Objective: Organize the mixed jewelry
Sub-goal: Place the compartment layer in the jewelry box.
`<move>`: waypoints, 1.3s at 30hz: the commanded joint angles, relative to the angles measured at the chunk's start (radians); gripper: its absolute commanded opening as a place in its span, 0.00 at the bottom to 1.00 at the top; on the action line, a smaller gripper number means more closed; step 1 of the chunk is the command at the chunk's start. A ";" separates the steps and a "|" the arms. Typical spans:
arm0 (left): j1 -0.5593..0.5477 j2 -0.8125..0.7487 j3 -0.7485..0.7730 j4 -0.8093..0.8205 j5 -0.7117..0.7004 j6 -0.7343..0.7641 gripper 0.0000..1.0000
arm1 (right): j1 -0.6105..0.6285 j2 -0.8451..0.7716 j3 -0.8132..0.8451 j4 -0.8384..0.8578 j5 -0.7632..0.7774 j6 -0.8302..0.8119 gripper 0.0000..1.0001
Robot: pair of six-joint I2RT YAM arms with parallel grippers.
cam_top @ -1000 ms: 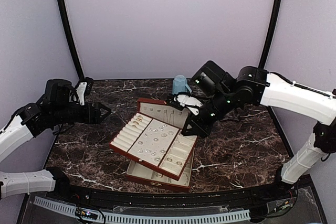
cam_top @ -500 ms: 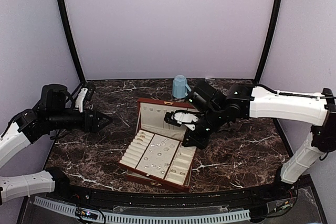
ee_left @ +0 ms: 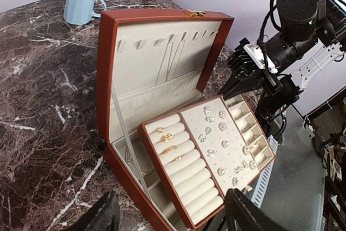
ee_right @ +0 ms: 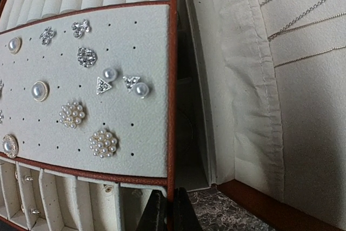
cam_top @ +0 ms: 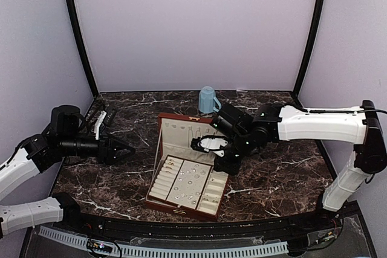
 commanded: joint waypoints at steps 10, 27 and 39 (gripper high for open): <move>0.007 -0.015 -0.039 0.058 0.070 0.049 0.69 | -0.026 0.042 0.015 0.080 0.040 -0.073 0.00; 0.006 0.014 -0.053 0.076 0.095 0.046 0.69 | -0.039 0.149 0.079 0.092 -0.014 -0.147 0.00; 0.007 0.029 -0.059 0.088 0.113 0.045 0.69 | -0.026 0.149 0.054 0.106 0.002 -0.167 0.00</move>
